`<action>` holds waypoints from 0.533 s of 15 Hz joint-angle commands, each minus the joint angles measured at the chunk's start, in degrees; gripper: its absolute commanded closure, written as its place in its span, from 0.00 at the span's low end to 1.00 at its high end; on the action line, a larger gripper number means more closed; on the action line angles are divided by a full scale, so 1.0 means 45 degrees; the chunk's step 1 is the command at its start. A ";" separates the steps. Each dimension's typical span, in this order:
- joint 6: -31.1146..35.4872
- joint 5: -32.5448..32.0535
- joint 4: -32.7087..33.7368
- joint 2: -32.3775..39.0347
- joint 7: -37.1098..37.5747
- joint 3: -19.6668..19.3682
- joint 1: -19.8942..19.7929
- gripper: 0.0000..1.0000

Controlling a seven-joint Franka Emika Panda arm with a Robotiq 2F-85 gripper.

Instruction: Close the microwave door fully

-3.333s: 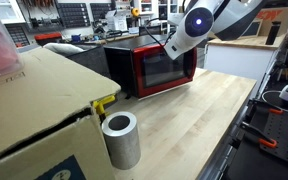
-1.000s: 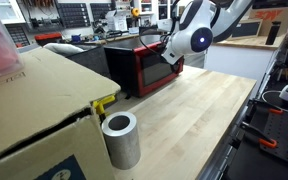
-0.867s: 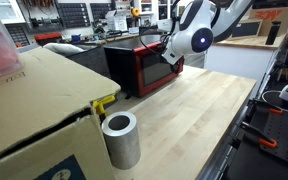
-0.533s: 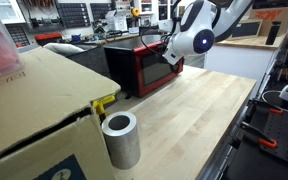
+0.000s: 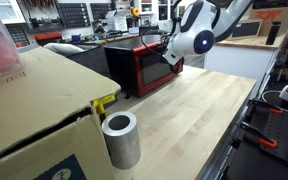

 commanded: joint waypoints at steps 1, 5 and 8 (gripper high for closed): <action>-0.0039 -0.0686 0.1487 0.0833 0.0378 -0.0393 -0.0375 1.00; -0.0052 -0.0618 0.1650 0.0964 0.0621 -0.0437 -0.0399 1.00; 0.0060 -0.0357 0.1504 0.0868 0.0805 -0.0428 -0.0408 1.00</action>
